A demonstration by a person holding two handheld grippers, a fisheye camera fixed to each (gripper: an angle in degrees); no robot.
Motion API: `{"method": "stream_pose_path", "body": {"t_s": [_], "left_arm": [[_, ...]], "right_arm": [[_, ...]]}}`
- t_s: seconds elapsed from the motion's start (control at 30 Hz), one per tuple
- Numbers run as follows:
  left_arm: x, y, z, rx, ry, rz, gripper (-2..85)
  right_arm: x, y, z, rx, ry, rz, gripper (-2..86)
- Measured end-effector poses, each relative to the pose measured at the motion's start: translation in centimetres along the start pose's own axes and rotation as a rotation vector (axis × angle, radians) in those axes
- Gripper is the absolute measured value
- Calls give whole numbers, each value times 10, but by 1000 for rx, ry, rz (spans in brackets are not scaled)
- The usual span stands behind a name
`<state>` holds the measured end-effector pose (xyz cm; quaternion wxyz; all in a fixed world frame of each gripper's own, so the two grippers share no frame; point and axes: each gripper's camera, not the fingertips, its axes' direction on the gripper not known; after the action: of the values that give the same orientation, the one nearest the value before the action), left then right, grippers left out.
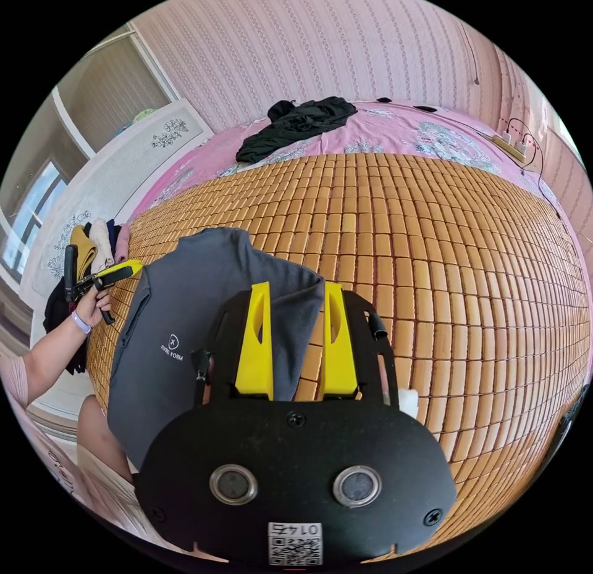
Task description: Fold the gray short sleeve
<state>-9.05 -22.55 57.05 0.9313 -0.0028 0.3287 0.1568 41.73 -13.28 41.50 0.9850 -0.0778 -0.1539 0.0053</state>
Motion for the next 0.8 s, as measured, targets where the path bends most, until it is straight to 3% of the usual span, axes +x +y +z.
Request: {"method": "stream_pose_path", "body": {"t_s": [0.13,0.33,0.43,0.8], "left_arm": [[-10,12,3,-46,40,-94,127],[-14,9,-12,-75,-36,-128,37],[-11,-1,-27,-36,-44,-113,-4],[15,-60,-105,166,-9,-45,-10]], "right_arm": [[2,1,9,1,23,30,75],[-7,-9,7,-40,37,-49,25],[-7,-24,-5,-15,49,-60,15],[17,-80,-78,171,-2,26,7]]}}
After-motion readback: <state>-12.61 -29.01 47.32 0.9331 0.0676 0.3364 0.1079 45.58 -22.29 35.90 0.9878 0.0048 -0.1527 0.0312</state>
